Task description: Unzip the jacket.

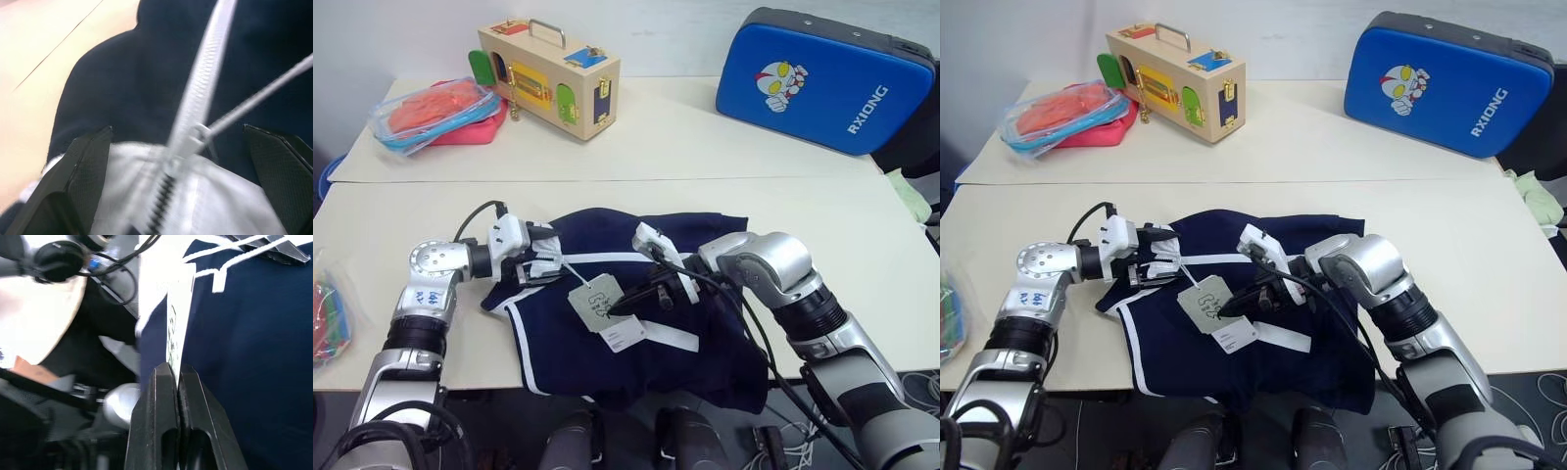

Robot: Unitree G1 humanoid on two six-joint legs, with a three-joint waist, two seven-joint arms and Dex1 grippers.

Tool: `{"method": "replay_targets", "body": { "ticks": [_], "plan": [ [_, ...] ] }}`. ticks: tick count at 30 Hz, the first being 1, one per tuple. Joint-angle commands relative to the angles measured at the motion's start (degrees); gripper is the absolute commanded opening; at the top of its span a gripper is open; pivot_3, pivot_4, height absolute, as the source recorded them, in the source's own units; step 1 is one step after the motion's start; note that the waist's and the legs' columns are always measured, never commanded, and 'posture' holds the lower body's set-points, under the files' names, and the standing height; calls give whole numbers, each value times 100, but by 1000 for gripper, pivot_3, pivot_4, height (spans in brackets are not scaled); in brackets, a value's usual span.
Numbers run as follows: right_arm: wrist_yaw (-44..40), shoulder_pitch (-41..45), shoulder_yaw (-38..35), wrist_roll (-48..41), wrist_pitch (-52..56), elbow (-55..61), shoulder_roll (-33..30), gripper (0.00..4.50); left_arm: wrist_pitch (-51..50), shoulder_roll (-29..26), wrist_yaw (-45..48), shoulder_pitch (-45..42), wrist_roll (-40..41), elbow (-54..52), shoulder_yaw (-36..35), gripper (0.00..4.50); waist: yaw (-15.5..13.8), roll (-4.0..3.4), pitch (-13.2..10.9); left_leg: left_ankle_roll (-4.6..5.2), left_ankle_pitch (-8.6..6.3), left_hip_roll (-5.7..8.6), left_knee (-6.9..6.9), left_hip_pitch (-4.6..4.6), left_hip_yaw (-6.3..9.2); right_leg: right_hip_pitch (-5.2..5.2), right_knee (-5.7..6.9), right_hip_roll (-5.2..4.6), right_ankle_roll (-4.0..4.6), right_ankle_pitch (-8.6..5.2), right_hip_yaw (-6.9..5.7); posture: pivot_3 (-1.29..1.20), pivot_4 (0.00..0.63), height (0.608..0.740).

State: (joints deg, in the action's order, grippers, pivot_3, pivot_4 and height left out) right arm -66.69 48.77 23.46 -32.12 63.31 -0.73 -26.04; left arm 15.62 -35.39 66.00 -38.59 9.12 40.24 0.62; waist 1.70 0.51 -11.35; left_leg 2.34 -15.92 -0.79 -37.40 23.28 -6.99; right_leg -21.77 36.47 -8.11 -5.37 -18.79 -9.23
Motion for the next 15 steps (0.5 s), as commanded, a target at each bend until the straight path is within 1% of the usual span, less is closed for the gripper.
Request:
{"method": "replay_targets", "body": {
  "ticks": [1,4,8,12,15],
  "plan": [
    [2,31,-15,61,-175,10,34,22,498,119,-120,-388,-203,855,-10,4500,-2,0,0,0,0,0,-1,0,-1,-1,0,1,0,0,-1,0,150,740],
    [24,-4,-18,102,-207,30,2,22,598,175,64,-511,-340,1338,91,4500,-5,1,0,0,0,0,-4,0,-1,-1,1,0,0,0,-2,0,150,740],
    [96,3,-89,208,-291,-70,-98,22,468,242,763,-410,-214,1411,146,4500,-4,2,1,0,0,-1,-10,-1,0,0,6,-1,0,0,0,0,150,740],
    [91,48,-172,312,-416,-227,-234,22,314,299,878,-286,-275,1442,166,4500,-6,2,1,1,0,0,-12,-1,0,0,7,-2,0,0,0,0,150,740],
    [33,67,-183,398,-558,-309,-362,22,280,326,778,-220,-386,1502,203,4500,-6,3,2,2,-1,-1,-13,-4,1,5,7,-3,0,0,1,0,150,740]
  ]
}}
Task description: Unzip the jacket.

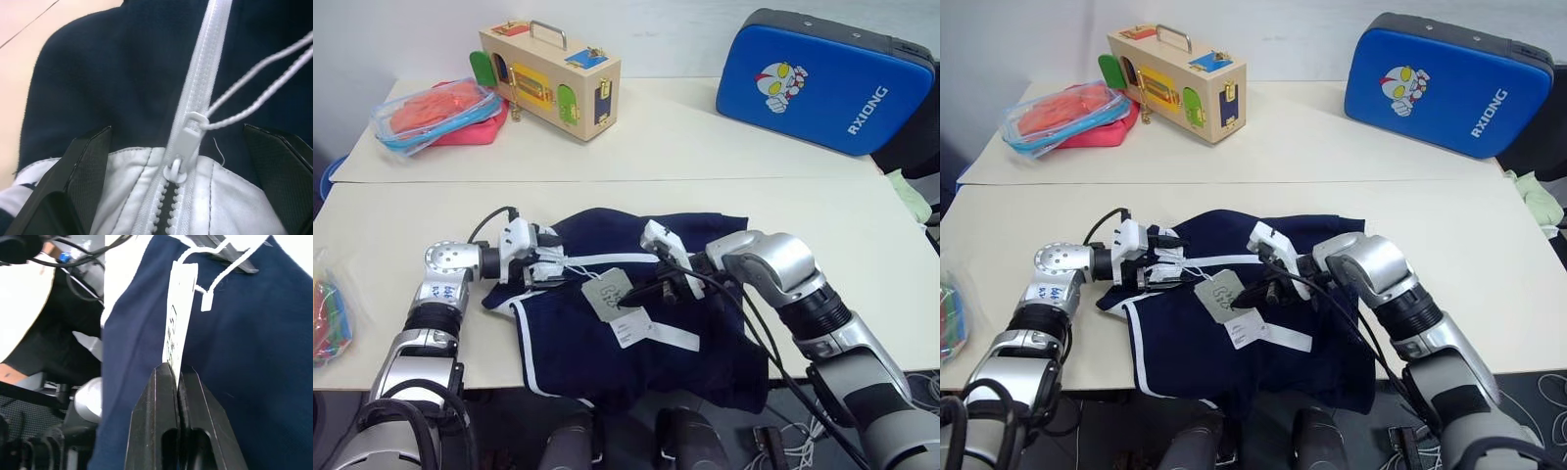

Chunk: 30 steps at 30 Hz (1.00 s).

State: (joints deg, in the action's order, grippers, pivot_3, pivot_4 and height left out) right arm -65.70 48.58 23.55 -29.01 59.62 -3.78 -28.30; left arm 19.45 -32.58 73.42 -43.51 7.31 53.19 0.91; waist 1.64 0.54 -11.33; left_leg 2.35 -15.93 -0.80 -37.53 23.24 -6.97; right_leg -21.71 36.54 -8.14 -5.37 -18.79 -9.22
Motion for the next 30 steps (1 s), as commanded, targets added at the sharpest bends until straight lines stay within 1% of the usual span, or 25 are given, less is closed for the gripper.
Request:
{"method": "replay_targets", "body": {
  "ticks": [1,5,12,16,19,23,27,30],
  "plan": [
    [-77,104,-206,123,-259,-53,-182,22,-131,44,-51,280,-262,260,192,4500,0,0,0,0,0,0,0,-1,0,1,0,-1,0,0,1,0,150,740],
    [-281,216,-239,301,-596,-299,-465,22,-272,29,-230,353,-403,352,281,4500,0,-2,3,0,0,0,-4,-7,0,6,4,-2,0,0,2,0,150,740],
    [-697,442,-305,706,-1279,-891,-1039,22,-659,47,-162,498,-377,271,333,4500,0,-12,24,5,-3,0,-10,-14,0,12,12,-19,0,0,6,0,150,740],
    [-766,499,-449,894,-1573,-1188,-1244,22,-752,65,-195,588,-370,204,324,4500,0,-13,24,6,-3,2,-11,-14,0,14,12,-19,0,0,5,0,150,740],
    [-896,504,-451,1096,-1844,-1350,-1538,22,-812,51,-233,653,-387,129,334,4500,-3,-13,24,8,-5,2,-13,-14,0,15,12,-21,0,0,6,0,150,740],
    [-1049,383,-634,996,-1716,-1345,-1770,22,-816,47,-283,726,-375,16,315,4500,-2,-22,30,9,-5,2,-13,-16,0,17,11,-30,0,0,6,0,150,740],
    [-1030,169,-775,907,-1515,-1093,-1734,22,-813,64,-309,748,-365,-43,306,4500,2,-58,62,8,-6,-1,-11,-19,0,20,5,-32,0,0,5,0,150,740],
    [-915,21,-906,965,-1538,-1049,-1766,22,-819,69,-324,758,-362,-84,307,4500,2,-66,69,8,-6,-1,-11,-19,-1,20,4,-31,0,0,5,0,150,740]
  ]
}}
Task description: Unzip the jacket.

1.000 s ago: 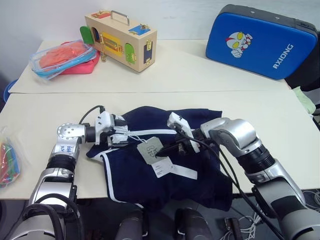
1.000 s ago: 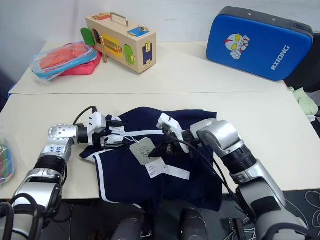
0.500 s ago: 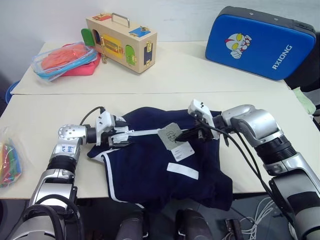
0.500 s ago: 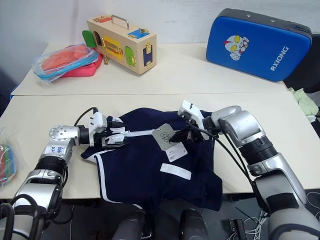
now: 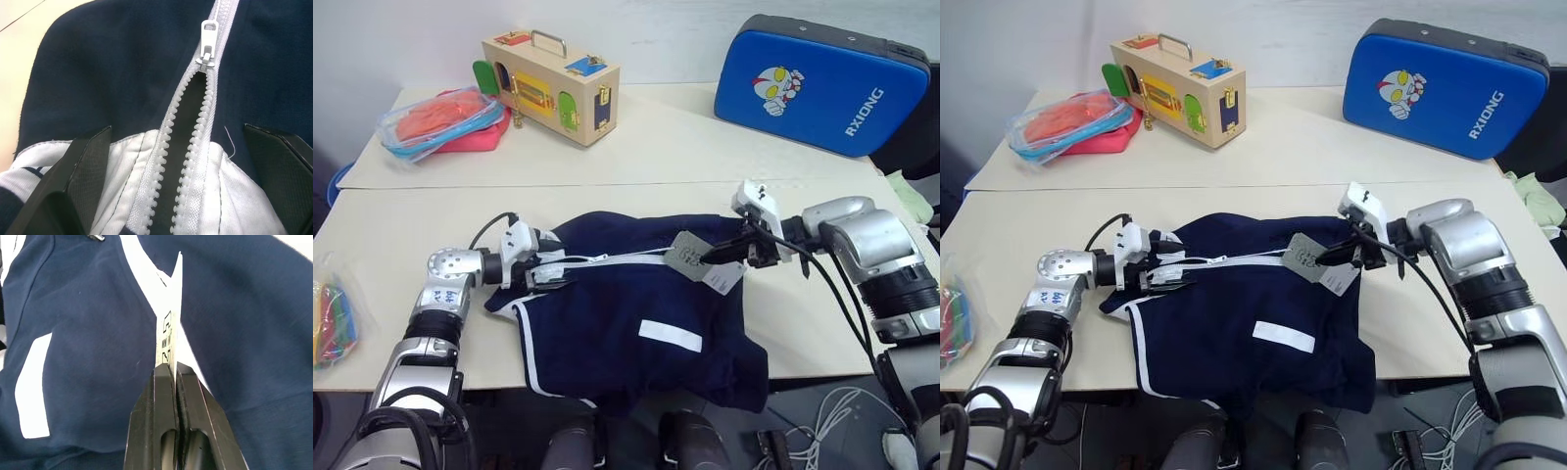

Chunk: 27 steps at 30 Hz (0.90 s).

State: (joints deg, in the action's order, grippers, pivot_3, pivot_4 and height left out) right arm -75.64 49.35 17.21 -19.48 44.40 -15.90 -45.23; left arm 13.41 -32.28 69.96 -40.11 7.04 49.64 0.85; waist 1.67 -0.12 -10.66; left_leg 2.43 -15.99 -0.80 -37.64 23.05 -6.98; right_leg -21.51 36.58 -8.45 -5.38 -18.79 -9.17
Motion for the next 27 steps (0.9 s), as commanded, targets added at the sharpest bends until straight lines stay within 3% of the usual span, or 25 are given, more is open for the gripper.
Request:
{"method": "replay_targets", "body": {
  "ticks": [1,10,27],
  "plan": [
    [128,-103,-315,80,-119,100,-131,22,-216,34,23,425,-331,255,311,4500,-4,-1,2,0,0,0,0,0,0,0,0,0,0,0,0,0,150,740],
    [181,-191,-650,861,-1527,-1481,-1169,22,-298,-56,21,538,-305,107,290,4500,-8,-5,5,4,-2,5,-1,0,-2,2,-4,1,0,0,1,0,150,740],
    [723,642,-1113,1852,-2882,-3798,-1741,22,-188,-104,-146,681,-398,27,314,4500,12,-39,24,2,-3,1,40,-74,-43,39,-14,-11,-1,0,21,0,150,740]
  ]
}}
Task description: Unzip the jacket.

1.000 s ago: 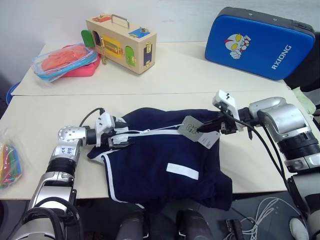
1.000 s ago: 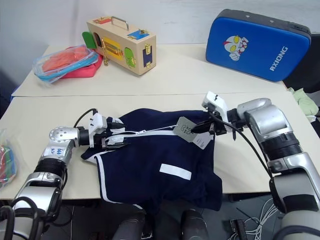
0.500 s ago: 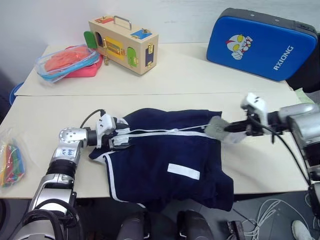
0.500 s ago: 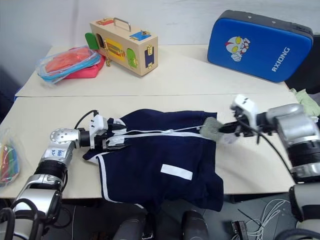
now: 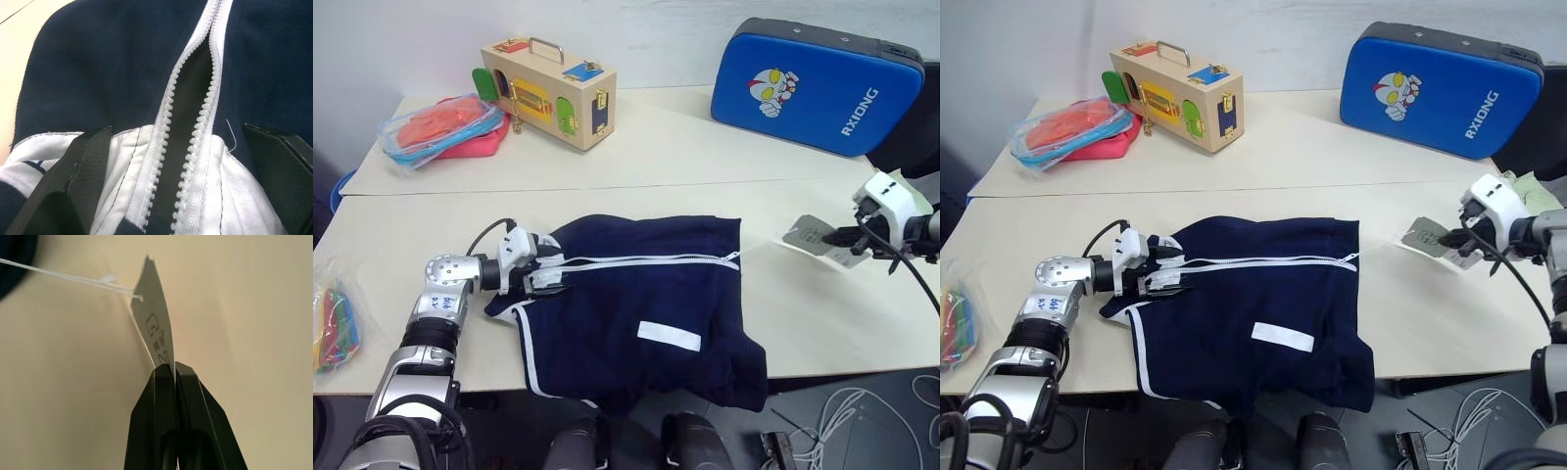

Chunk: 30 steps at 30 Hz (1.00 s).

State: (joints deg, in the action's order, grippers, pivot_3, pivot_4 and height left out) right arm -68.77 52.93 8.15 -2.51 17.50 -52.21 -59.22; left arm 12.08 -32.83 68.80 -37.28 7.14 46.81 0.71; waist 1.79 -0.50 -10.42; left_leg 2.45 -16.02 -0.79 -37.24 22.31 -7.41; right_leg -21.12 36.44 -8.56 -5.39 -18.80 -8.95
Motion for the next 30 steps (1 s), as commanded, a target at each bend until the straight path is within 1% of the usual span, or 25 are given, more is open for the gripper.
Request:
{"method": "replay_targets", "body": {
  "ticks": [1,7,12,16,19,20,22,23,25,26,28,30],
  "plan": [
    [86,373,-204,229,-273,-278,-379,22,2,-64,-62,383,-420,319,321,4500,1,-1,1,0,0,0,1,0,0,0,0,0,0,0,0,0,150,740],
    [260,717,-242,424,-495,-693,-408,22,189,-133,-80,311,-444,408,319,4500,1,-1,1,-1,-1,-1,1,-2,0,1,-4,-1,0,0,1,0,150,740],
    [245,616,-324,429,-522,-685,-446,22,399,-171,-101,339,-400,437,277,4500,12,-2,1,-2,-1,-2,2,-2,-1,0,-4,-1,0,0,1,0,150,740],
    [347,283,-502,365,-411,-505,-350,22,655,-125,-3,437,-166,354,114,4500,14,-2,1,-3,-1,-5,2,-2,0,2,-3,1,0,0,0,0,150,740],
    [349,-111,-735,134,-225,-229,-171,22,604,-52,317,578,339,-88,-148,4500,34,-2,0,-3,-1,-5,4,-1,-2,-1,-3,0,0,0,1,0,150,740],
    [406,-294,-802,92,-337,-100,-136,22,560,-57,349,627,448,-241,-225,4500,38,-2,0,-3,-2,-5,5,-1,-2,-1,-3,1,0,0,2,0,150,740],
    [120,-984,-894,-59,-672,395,-129,403,197,-129,359,805,796,-834,-439,4500,24,0,-1,-3,-1,-7,4,4,1,-3,-3,2,0,0,0,0,150,740],
    [123,-1291,-1050,-187,-944,585,-96,596,-120,-187,355,926,1011,-1250,-542,4500,14,4,-4,-3,-1,-7,2,6,3,-3,-4,2,0,0,0,0,150,740],
    [-158,-2104,-1717,-766,-1891,1063,-25,1244,-786,-492,319,1406,1515,-2454,-868,4500,-3,24,-18,-3,-1,-7,5,16,9,-6,-11,2,0,0,2,0,150,740],
    [-359,-2527,-2140,-1128,-2204,1361,-1,1644,-1094,-699,290,1728,1771,-3038,-1112,4500,-1,27,-23,-3,-1,-7,7,28,17,-11,-19,2,0,0,6,0,150,740],
    [-747,-3166,-2743,-1714,-2462,1890,50,2260,-1603,-1014,166,2254,2114,-3827,-1510,4500,-12,20,-33,-4,-1,-9,6,48,31,-18,-34,5,0,0,13,0,150,740],
    [-1067,-3622,-3224,-2231,-2681,2335,159,2962,-1885,-1303,85,2830,2246,-4297,-1912,4500,-16,13,-39,-4,-1,-8,4,52,35,-16,-39,5,-1,1,10,0,150,740]
  ]
}}
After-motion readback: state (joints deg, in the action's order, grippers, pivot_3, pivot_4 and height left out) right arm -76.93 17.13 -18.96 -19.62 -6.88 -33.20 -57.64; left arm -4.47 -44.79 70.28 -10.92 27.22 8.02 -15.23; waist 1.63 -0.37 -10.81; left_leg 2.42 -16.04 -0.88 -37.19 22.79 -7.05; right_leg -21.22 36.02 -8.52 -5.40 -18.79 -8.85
